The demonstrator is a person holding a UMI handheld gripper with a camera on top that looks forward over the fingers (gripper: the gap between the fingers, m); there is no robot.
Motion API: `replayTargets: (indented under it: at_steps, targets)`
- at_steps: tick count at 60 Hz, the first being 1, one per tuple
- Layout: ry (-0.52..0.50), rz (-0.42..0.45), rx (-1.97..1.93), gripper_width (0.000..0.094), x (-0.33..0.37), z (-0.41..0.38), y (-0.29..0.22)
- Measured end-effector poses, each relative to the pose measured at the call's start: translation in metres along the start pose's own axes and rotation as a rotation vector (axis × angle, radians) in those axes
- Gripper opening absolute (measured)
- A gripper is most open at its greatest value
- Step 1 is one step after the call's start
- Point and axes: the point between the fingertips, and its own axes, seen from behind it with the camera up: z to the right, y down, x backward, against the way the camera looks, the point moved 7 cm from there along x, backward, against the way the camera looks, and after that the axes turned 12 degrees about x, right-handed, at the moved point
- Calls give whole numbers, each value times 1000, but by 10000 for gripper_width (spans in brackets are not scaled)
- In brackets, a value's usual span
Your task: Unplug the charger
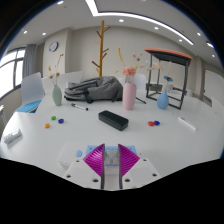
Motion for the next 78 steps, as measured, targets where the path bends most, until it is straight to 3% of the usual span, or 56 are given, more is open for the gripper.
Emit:
replayTargets:
  at_steps: [4, 8, 14, 17, 27, 42, 53, 55, 59, 62, 67, 78]
  targets:
    - [-18, -10, -9, 78, -1, -1, -2]
    - [-32, -14, -22, 54, 0, 1, -7]
    - [37, 164, -11, 50, 21, 29, -67]
    - [45, 184, -51, 50, 27, 47, -96]
    - [93, 148, -107, 49, 35, 117, -125]
    - [146, -29, -53, 55, 6, 180, -34]
    - [91, -153, -53, 268, -10, 181, 29]
    - [99, -163, -50, 431, -8, 182, 33]
    - [113, -172, -50, 853, 1, 186, 31]
    - [121, -177, -65, 822, 16, 187, 24]
    - [127, -174, -72, 846, 56, 187, 4]
    - [63, -175, -43, 845, 174, 165, -41]
